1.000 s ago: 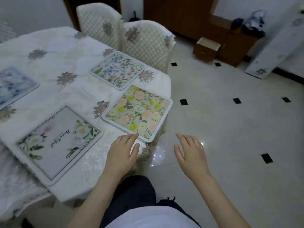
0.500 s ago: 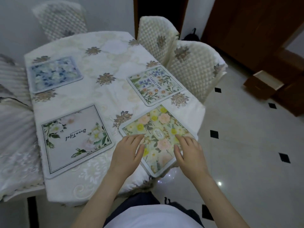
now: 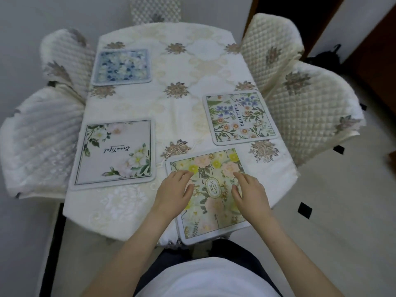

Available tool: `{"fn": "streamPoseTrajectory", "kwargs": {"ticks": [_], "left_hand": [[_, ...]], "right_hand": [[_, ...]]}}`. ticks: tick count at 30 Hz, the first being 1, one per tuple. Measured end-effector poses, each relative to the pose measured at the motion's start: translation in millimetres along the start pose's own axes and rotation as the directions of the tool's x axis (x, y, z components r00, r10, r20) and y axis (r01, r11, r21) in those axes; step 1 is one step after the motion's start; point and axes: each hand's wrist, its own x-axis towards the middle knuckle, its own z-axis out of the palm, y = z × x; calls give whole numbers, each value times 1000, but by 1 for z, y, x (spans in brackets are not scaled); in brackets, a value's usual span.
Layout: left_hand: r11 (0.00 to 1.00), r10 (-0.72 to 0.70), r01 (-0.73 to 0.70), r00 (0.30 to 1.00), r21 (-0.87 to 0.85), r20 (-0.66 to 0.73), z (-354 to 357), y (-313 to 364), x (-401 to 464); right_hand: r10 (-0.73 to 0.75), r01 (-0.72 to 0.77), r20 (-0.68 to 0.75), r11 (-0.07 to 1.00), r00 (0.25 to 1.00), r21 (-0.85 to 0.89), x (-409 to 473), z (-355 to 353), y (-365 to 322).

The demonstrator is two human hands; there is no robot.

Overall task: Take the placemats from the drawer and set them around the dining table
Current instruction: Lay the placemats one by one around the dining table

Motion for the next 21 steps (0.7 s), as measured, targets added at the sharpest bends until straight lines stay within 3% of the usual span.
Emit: {"fn": "streamPoseTrajectory", "kwargs": {"ticks": [5,9,15,21], "left_hand": [[921,-381,388,915,-37,129,34,-6,-8],[810,-558,579,810,-93,179,49,-3,-15],[742,-641,659,751,-124,158,64,7,-17],[729,-653,661,749,-177,110,68,19,-15]], "right_hand": [[10,5,197,997,980,-75,34,9,37],[95,-64,319,992,943,-104,48,20,57],[89,-55,363,993,928,-103,51,29,76],[50,-74,338,996,940,59,51,24,86]]}}
